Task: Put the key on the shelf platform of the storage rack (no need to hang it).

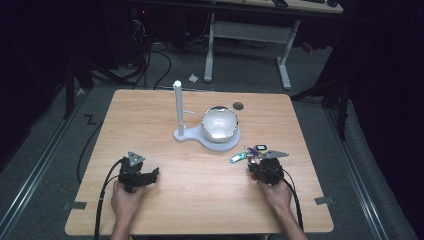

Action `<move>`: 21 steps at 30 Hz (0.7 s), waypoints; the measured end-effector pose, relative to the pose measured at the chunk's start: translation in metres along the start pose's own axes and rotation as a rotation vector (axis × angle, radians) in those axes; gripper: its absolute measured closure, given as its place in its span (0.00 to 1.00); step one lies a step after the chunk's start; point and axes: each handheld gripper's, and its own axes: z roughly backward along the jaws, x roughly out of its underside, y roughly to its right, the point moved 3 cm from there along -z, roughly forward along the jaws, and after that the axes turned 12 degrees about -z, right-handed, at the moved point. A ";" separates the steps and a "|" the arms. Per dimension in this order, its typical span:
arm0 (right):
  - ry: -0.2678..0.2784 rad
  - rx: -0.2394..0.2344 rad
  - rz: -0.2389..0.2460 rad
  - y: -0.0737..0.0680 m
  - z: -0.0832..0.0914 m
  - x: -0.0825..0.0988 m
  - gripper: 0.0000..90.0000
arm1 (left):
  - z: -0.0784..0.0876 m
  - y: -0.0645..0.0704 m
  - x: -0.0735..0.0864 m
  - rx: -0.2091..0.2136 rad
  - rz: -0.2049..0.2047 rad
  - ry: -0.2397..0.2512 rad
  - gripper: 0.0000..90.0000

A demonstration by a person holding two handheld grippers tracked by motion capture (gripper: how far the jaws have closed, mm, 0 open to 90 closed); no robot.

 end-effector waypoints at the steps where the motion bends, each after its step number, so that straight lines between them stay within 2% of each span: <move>1: 0.002 0.003 0.000 0.000 0.000 0.000 0.94 | 0.000 0.000 0.000 0.000 0.000 0.000 0.24; 5: 0.008 0.010 0.028 -0.001 0.000 0.001 0.96 | 0.000 0.000 0.000 0.000 0.000 0.000 0.24; 9: 0.022 0.004 0.034 -0.001 0.002 0.001 0.96 | 0.000 0.000 0.000 0.000 0.000 0.000 0.24; 13: 0.071 -0.003 0.043 -0.002 0.010 -0.002 0.97 | 0.000 0.000 0.000 0.000 0.000 0.000 0.24; 21: 0.110 -0.013 0.058 -0.001 0.024 -0.009 0.97 | 0.000 0.000 0.000 0.000 0.001 0.001 0.24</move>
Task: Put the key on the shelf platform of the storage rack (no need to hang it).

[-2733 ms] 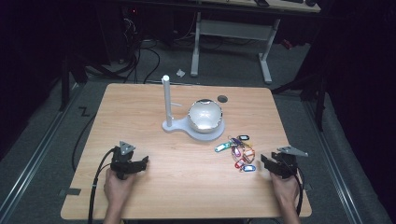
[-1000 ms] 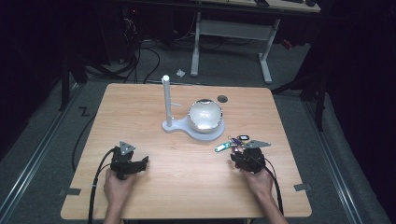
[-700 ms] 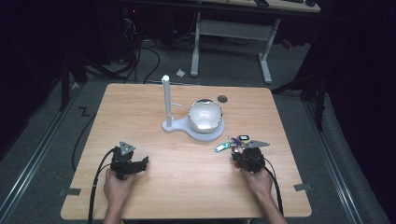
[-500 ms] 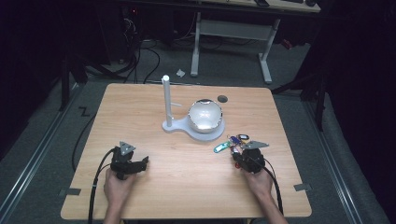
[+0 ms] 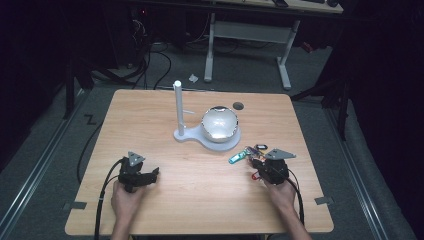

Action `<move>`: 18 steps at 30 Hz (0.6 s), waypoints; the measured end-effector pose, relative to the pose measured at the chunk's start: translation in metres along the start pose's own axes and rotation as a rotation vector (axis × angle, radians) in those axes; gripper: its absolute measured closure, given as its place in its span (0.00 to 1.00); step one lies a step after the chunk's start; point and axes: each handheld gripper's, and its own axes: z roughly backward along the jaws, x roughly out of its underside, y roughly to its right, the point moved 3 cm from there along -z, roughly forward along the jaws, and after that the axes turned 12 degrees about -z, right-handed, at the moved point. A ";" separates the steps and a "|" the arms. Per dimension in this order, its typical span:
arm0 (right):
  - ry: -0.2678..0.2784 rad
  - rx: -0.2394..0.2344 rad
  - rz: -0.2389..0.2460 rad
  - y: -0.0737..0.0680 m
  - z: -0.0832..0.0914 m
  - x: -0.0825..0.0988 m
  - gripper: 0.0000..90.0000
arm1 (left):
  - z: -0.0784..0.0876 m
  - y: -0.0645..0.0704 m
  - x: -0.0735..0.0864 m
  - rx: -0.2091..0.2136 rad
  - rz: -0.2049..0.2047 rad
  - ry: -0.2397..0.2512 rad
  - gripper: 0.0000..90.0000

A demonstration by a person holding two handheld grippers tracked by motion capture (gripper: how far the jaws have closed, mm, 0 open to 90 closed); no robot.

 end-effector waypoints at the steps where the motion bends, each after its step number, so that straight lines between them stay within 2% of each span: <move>1: 0.002 0.004 0.003 0.000 0.001 -0.001 0.97 | 0.000 0.000 0.000 0.000 0.000 0.000 0.24; 13: 0.045 -0.009 -0.001 0.004 0.016 -0.018 0.97 | 0.000 0.000 0.000 0.001 -0.001 0.000 0.24; 18: 0.070 0.001 0.018 0.005 0.023 -0.026 0.98 | 0.000 0.000 0.000 0.002 0.000 0.000 0.25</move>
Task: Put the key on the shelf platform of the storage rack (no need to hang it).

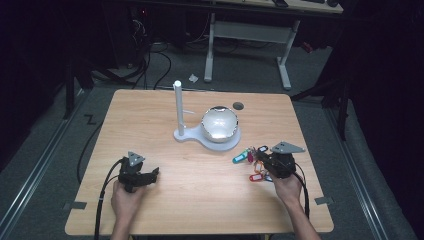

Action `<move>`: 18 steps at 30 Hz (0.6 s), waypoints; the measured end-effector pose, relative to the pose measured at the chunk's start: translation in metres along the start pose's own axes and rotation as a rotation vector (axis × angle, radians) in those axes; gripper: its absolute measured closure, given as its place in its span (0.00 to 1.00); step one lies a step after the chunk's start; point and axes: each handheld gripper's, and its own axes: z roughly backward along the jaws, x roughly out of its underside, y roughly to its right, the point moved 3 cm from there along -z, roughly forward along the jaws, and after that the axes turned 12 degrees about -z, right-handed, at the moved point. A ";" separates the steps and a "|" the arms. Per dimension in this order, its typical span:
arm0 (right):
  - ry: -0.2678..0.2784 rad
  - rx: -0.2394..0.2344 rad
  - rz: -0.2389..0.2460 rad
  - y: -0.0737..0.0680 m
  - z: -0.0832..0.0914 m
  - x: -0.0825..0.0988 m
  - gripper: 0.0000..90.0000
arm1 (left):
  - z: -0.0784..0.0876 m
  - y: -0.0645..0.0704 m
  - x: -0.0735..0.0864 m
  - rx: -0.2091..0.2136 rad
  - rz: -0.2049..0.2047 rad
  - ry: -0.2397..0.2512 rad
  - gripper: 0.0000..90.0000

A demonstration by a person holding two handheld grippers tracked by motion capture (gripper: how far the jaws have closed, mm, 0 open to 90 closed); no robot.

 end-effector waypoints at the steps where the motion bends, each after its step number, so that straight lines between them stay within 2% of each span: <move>1: 0.002 0.001 0.004 0.001 0.001 -0.001 0.98 | 0.000 0.000 0.000 0.000 0.000 0.000 0.25; 18: 0.044 -0.041 0.000 0.003 0.021 -0.032 0.98 | 0.000 0.000 0.000 0.000 0.001 0.000 0.25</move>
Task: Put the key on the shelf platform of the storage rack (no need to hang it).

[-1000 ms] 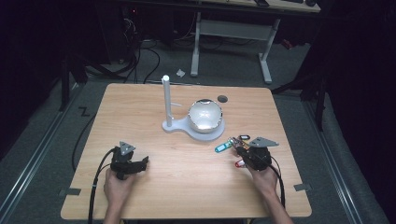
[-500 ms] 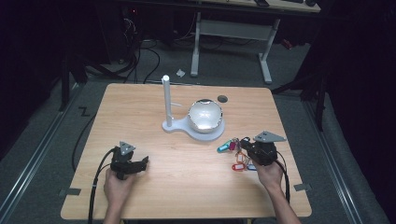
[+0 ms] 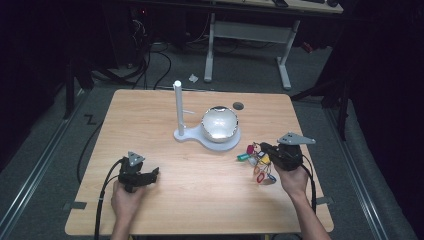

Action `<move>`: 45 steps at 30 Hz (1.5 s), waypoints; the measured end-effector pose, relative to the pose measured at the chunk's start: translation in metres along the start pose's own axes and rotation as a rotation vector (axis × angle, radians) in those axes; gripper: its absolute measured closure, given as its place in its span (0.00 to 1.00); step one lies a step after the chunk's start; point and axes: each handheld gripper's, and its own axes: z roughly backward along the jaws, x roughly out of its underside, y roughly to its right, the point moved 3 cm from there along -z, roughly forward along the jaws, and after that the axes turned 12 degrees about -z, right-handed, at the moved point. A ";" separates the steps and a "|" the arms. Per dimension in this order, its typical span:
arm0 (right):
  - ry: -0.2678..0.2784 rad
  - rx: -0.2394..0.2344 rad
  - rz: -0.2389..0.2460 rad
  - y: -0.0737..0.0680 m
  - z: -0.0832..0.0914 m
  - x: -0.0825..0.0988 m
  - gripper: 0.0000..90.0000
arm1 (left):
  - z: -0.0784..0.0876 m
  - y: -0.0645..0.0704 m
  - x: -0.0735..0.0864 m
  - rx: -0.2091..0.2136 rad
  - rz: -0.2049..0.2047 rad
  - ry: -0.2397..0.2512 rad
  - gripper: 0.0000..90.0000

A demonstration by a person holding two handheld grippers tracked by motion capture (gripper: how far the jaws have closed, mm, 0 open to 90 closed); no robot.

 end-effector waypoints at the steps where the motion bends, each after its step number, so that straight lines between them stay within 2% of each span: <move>1: 0.003 -0.002 0.003 0.000 0.001 -0.002 0.98 | 0.000 0.000 0.000 0.000 0.000 0.000 0.25; 13: 0.031 -0.016 0.036 -0.007 0.012 -0.024 0.98 | 0.000 0.000 0.000 0.000 0.000 0.000 0.25; 23: 0.054 -0.058 0.045 -0.012 0.018 -0.048 0.98 | 0.000 0.000 0.000 -0.001 0.001 0.001 0.25; 35: 0.044 -0.102 0.077 -0.023 0.018 -0.074 0.98 | 0.000 0.000 0.000 0.000 0.002 0.001 0.25; 45: 0.036 -0.133 0.084 -0.029 0.019 -0.094 0.98 | 0.000 0.000 0.000 0.000 0.001 0.001 0.25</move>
